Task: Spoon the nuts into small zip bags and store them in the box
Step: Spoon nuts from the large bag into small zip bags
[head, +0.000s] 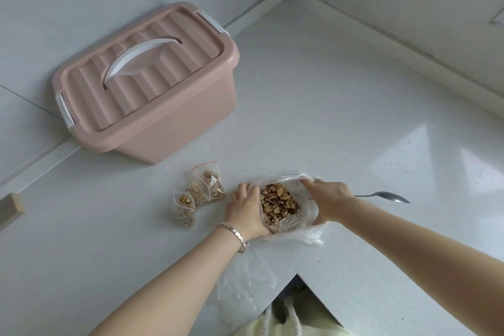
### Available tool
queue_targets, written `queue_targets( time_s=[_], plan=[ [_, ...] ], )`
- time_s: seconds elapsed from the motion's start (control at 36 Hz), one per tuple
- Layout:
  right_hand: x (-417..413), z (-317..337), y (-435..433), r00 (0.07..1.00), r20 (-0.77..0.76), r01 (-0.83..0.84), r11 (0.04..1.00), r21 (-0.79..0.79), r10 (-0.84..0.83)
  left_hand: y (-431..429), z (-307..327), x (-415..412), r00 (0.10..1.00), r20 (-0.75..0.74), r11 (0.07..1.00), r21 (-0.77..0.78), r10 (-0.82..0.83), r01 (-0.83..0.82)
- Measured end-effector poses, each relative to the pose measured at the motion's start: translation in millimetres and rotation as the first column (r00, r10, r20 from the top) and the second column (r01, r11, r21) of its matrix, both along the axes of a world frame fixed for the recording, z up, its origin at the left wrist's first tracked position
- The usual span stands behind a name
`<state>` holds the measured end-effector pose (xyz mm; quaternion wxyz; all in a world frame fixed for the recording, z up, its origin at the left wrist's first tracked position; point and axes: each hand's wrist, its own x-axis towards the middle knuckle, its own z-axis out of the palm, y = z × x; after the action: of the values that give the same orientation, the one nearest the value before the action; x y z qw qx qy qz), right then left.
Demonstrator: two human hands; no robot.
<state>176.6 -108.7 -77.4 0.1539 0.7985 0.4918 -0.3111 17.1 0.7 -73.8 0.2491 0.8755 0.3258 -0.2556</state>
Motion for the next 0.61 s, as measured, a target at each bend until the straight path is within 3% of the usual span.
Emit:
queue_targets(
  time_s=[0.17, 0.25, 0.31, 0.39, 0.47, 0.53, 0.61],
  plan=[
    [-1.7, -3.5, -12.0, 0.993, -0.017, 0.114, 0.993, -0.018, -0.115, 4.5, -9.1, 0.7, 0.990, 0.037, 0.981, 0.145, -0.133, 0.127],
    [-5.0, 3.6, -19.4, 0.976, -0.116, 0.189, 0.982, 0.016, -0.186, 9.6, -9.6, -1.7, 0.983, 0.102, 0.982, 0.123, -0.156, 0.143],
    [-7.0, 13.8, -24.4, 0.948, -0.227, 0.252, 0.963, 0.100, -0.225, 11.0, -2.9, -9.1, 0.978, 0.190, 0.996, -0.020, -0.083, 0.089],
    [-10.7, 36.0, -31.6, 0.909, -0.299, 0.378, 0.875, 0.303, -0.289, 9.1, 18.3, -27.4, 0.910, 0.382, 0.968, -0.241, 0.162, -0.071],
    [-14.4, 57.0, -35.3, 0.865, -0.326, 0.498, 0.729, 0.470, -0.380, 2.7, 29.4, -53.6, 0.810, 0.526, 0.966, -0.139, 0.259, -0.218],
    [-17.8, 67.4, -35.2, 0.859, -0.344, 0.509, 0.712, 0.485, -0.380, -4.2, 28.5, -71.6, 0.815, 0.495, 0.949, -0.070, 0.300, -0.307],
    [-27.2, 74.2, -34.0, 0.866, -0.379, 0.474, 0.772, 0.423, -0.325, -19.6, 24.3, -90.5, 0.886, 0.263, 0.924, -0.110, 0.382, -0.366]
  ],
)
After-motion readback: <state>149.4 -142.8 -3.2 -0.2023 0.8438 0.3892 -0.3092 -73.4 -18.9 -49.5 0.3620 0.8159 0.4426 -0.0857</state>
